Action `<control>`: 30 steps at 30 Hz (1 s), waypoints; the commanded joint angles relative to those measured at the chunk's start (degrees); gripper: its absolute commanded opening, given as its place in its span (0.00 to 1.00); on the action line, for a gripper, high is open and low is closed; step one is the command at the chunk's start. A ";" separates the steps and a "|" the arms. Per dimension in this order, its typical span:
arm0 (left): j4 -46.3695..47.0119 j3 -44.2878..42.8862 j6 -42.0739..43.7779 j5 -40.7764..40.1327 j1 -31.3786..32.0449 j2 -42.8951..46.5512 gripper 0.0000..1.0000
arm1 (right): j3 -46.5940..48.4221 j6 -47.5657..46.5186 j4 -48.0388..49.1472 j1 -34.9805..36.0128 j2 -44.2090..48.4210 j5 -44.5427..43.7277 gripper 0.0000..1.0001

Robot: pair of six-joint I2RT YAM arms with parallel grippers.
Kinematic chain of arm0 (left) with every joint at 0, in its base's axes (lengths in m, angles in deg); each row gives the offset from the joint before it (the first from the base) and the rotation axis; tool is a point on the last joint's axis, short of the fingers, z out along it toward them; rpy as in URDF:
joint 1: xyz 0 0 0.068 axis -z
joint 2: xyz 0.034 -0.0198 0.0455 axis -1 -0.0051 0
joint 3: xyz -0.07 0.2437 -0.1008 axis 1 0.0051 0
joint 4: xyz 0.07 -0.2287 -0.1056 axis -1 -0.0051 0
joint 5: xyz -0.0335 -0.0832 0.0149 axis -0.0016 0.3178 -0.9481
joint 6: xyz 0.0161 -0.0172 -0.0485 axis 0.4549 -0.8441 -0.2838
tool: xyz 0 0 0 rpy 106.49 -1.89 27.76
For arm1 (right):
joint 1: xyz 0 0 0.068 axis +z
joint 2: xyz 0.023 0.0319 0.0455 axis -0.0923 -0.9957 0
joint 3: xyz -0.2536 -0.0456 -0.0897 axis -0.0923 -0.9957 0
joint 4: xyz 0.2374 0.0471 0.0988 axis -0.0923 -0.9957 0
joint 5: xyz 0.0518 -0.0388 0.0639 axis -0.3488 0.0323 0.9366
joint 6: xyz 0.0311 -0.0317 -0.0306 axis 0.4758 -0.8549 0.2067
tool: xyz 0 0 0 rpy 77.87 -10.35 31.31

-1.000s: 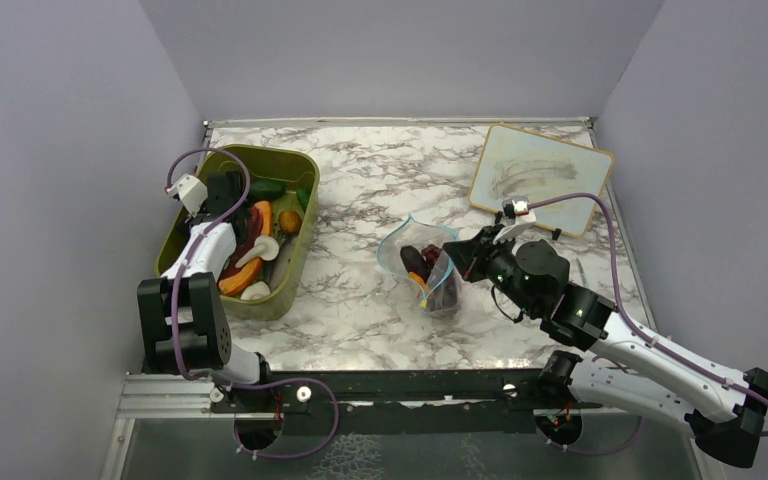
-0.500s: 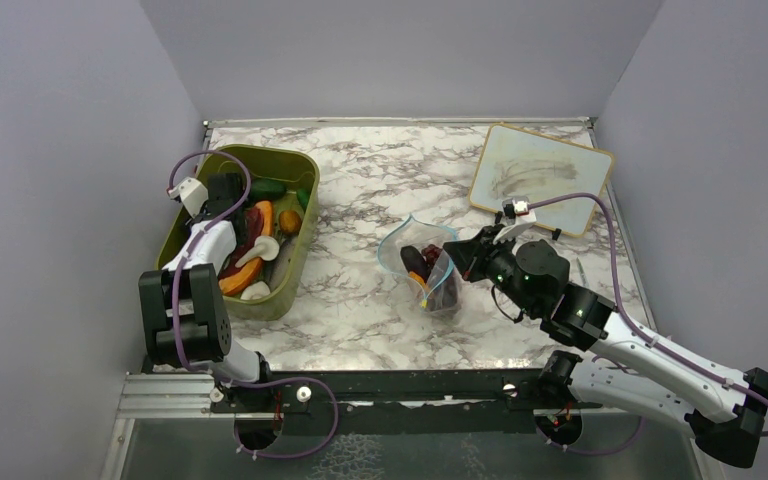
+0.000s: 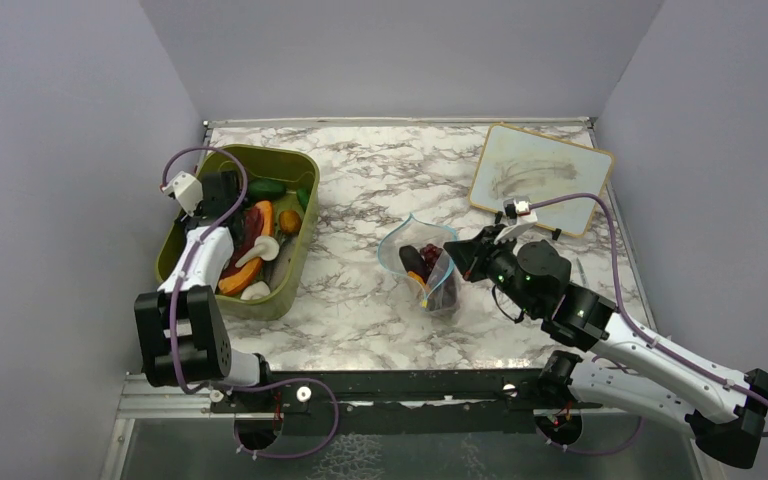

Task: Place the food in the zip-top bag and seal the zipper
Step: Pick up the fake vegetable from the bin, then place the fake vegetable in the zipper food storage bag.

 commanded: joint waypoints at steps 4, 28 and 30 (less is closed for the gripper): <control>-2.35 -0.91 0.33 4.12 0.14 7.25 0.38 | 1.09 0.32 4.31 0.09 0.06 -0.56 0.01; -3.90 -7.02 12.41 34.16 5.12 20.01 0.37 | 1.82 2.66 4.90 0.10 -7.35 3.38 0.01; -3.74 -7.79 14.21 37.19 6.60 20.79 0.37 | 2.12 2.68 4.64 0.07 -7.96 2.93 0.01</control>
